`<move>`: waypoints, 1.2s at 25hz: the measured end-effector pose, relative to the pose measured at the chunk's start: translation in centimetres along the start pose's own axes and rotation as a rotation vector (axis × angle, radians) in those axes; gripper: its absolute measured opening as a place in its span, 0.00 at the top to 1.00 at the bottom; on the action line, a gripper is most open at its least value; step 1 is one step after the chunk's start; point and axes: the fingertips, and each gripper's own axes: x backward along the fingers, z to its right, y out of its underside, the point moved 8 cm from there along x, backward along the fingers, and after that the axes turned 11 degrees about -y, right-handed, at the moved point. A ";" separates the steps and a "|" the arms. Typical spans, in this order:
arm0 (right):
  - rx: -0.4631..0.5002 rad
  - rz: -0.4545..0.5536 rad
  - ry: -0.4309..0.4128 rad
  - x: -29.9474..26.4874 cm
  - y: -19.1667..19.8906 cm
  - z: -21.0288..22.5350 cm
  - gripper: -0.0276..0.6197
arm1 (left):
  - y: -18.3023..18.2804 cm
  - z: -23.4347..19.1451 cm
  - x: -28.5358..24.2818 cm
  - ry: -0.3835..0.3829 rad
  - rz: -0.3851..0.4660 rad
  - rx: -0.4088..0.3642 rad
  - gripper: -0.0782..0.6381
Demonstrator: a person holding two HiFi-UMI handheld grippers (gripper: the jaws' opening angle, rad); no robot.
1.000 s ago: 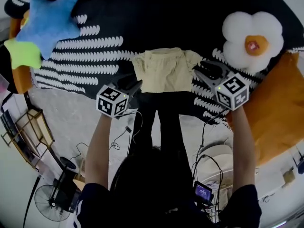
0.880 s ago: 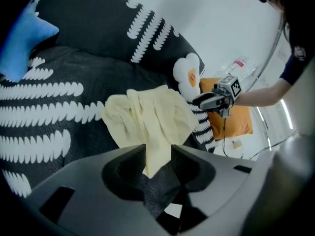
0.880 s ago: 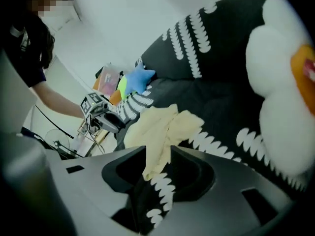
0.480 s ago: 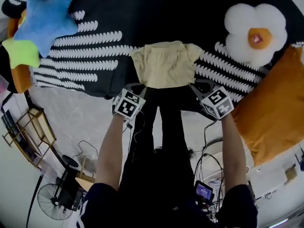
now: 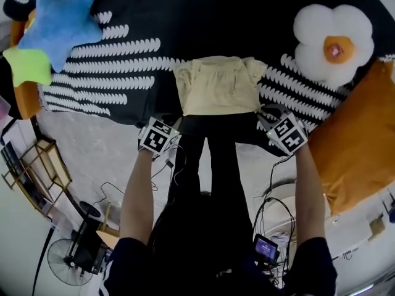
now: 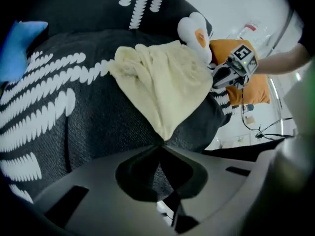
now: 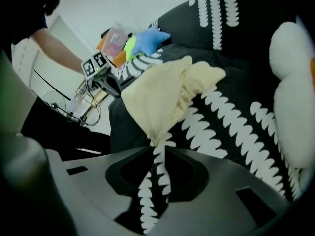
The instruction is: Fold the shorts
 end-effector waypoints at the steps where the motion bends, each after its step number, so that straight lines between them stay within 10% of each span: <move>1: -0.013 -0.041 -0.001 -0.6 0.6 -0.1 0.74 | 0.5 -0.2 -0.3 0.005 -0.020 0.027 0.87; 9: -0.195 0.111 0.126 1.9 0.6 -2.5 0.41 | -0.2 0.2 2.1 0.028 0.053 0.123 0.49; 19: -0.244 0.431 0.371 8.8 -6.1 -10.4 0.43 | -3.4 1.4 12.4 -0.042 0.342 0.181 0.38; 30: -0.268 0.566 0.584 16.0 -9.9 -19.4 0.41 | -4.8 2.5 23.6 -0.074 0.521 0.149 0.37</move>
